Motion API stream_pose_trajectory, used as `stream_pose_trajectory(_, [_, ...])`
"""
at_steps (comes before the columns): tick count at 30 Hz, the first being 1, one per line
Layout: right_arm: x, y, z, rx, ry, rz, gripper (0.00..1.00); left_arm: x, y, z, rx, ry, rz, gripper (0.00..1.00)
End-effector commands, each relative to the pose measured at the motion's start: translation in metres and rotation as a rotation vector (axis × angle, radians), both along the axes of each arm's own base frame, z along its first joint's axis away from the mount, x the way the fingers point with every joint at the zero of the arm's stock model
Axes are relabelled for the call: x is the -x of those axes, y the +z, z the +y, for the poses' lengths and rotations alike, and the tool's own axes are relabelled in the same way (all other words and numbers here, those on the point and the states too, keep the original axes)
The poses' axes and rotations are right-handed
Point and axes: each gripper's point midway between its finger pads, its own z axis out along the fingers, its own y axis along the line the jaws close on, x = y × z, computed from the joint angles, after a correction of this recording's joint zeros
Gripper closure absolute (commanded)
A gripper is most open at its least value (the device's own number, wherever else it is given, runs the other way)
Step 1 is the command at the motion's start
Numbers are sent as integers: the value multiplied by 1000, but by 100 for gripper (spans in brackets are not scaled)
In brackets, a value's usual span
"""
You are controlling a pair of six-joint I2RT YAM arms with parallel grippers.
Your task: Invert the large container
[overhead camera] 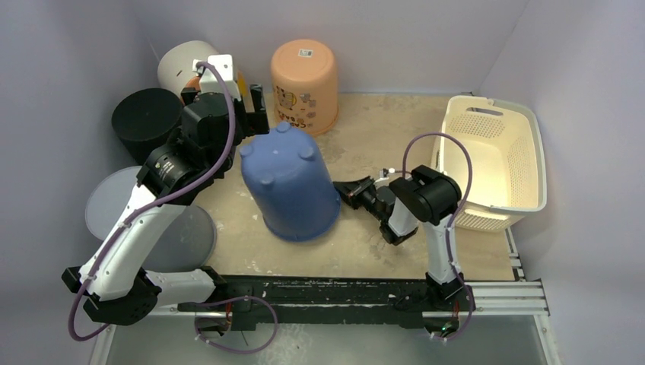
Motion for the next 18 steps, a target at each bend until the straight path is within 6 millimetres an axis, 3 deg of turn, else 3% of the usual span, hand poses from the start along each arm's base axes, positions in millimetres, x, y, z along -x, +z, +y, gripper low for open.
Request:
stream_pose_trajectory(1, [31,54,13,-18,116,-376,94,1,12,0,50,5,-43,7])
stream_pose_trajectory(6, [34,38,14,1,138,-332,84,0,9,-1,47,4,-37,7])
stream_pose_trajectory(11, [33,37,14,50,134,-339,70,0,7,-1,47,5,-37,7])
stream_pose_trajectory(18, [8,44,27,245,155,-385,59,-2,4,-4,44,-2,-31,7])
